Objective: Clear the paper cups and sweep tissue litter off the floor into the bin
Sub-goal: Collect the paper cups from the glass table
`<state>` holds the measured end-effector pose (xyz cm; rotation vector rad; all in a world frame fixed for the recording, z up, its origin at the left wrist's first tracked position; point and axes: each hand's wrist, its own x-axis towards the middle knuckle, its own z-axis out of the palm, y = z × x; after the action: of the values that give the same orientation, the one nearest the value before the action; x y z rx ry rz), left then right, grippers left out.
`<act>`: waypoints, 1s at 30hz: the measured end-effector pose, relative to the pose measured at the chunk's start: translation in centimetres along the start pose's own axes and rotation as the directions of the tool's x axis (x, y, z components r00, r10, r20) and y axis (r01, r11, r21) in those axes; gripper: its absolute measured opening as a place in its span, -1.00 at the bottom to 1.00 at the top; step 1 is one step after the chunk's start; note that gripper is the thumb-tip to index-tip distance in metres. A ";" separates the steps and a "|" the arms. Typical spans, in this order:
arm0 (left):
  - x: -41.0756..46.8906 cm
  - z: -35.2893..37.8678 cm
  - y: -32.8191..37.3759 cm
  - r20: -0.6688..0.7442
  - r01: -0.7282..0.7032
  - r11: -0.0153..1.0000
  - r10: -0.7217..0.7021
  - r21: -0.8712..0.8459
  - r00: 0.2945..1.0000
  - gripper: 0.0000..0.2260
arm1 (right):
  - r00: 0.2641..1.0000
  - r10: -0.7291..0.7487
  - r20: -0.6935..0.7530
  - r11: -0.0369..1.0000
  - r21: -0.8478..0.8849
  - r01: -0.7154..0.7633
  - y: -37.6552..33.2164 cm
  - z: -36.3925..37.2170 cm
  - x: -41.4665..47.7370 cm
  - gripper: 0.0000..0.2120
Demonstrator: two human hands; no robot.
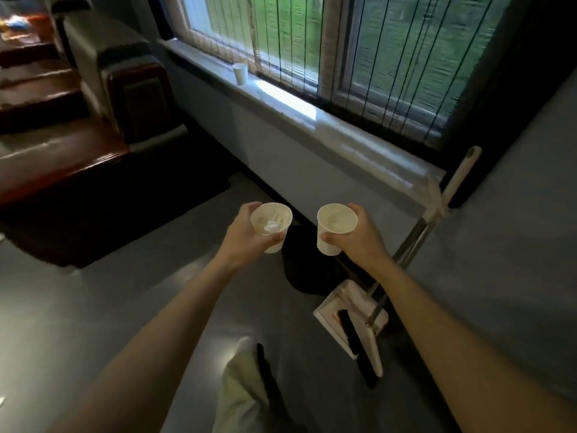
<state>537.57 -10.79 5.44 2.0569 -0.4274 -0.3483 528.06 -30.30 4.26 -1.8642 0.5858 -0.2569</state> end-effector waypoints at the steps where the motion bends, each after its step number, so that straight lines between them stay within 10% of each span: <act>1: 2.9 -0.3 -0.8 0.033 -0.007 1.000 0.006 0.014 0.999 -0.34 | 0.999 0.023 -0.036 1.000 0.004 -0.023 0.6 1.3 2.3 -0.33; 16: 29.2 10.1 -19.1 0.373 0.077 0.989 -0.120 0.129 0.920 -0.37 | 0.944 0.279 -0.179 0.959 0.003 -0.283 18.8 13.0 24.1 -0.46; 30: 38.0 27.5 -42.5 0.519 0.009 0.973 -0.130 0.230 0.845 -0.12 | 0.914 0.334 -0.229 0.904 -0.197 -0.380 45.5 22.8 31.1 -0.02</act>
<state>567.01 -28.58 -47.69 2.1764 -0.7545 -0.9700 552.44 -39.73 -49.37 -1.9274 1.1210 -0.1231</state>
